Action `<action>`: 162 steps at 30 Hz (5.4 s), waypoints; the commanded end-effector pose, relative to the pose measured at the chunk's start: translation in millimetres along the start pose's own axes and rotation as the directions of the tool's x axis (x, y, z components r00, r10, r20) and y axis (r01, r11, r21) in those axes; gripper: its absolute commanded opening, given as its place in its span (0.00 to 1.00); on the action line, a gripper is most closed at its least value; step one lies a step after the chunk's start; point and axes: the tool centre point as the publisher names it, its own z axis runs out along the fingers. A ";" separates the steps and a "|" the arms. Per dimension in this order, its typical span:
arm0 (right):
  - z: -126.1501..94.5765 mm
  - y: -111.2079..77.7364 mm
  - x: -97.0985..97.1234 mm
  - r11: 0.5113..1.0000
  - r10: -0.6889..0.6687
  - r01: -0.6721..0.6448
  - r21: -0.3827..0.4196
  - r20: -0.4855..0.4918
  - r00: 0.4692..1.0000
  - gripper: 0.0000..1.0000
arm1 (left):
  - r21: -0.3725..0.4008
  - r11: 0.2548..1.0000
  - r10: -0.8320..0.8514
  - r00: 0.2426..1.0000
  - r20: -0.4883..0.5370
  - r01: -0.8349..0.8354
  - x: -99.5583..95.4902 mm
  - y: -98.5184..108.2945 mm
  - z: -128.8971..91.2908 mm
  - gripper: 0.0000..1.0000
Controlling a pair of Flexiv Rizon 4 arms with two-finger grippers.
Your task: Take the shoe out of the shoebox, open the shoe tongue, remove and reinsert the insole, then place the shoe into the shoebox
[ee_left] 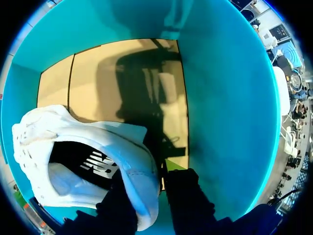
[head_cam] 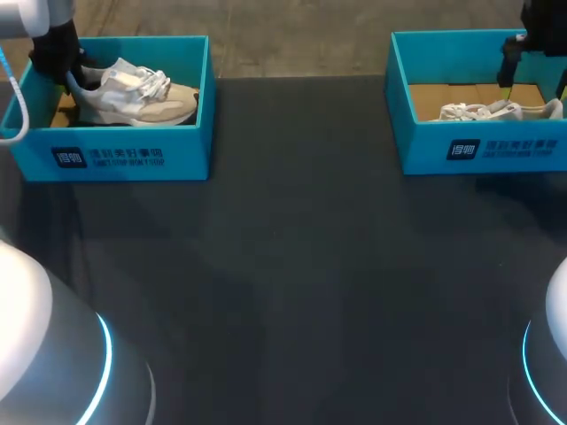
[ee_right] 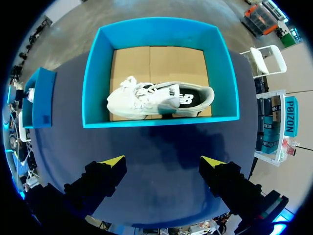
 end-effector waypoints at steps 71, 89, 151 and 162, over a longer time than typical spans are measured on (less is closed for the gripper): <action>0.3 -1.0 -0.2 1.000 0.001 -0.001 -0.002 0.000 1.000 1.00 | -0.123 0.974 -0.204 0.975 -0.093 0.192 -31.1 -204.6 -250.3 0.00; 0.3 -1.0 -0.2 1.000 0.001 -0.001 -0.002 0.000 1.000 1.00 | -0.129 0.981 -0.161 0.981 -0.110 0.147 -134.6 -326.2 -256.5 0.00; 0.3 -1.0 -0.2 1.000 0.001 -0.001 -0.002 0.000 1.000 1.00 | 0.030 0.997 -0.070 0.991 -0.112 0.074 -310.9 -516.6 -158.2 0.00; 0.3 -1.0 -0.2 1.000 0.001 -0.001 -0.002 0.000 1.000 1.00 | 0.020 0.991 -0.129 0.982 -0.135 0.133 -335.1 -507.9 -123.5 0.00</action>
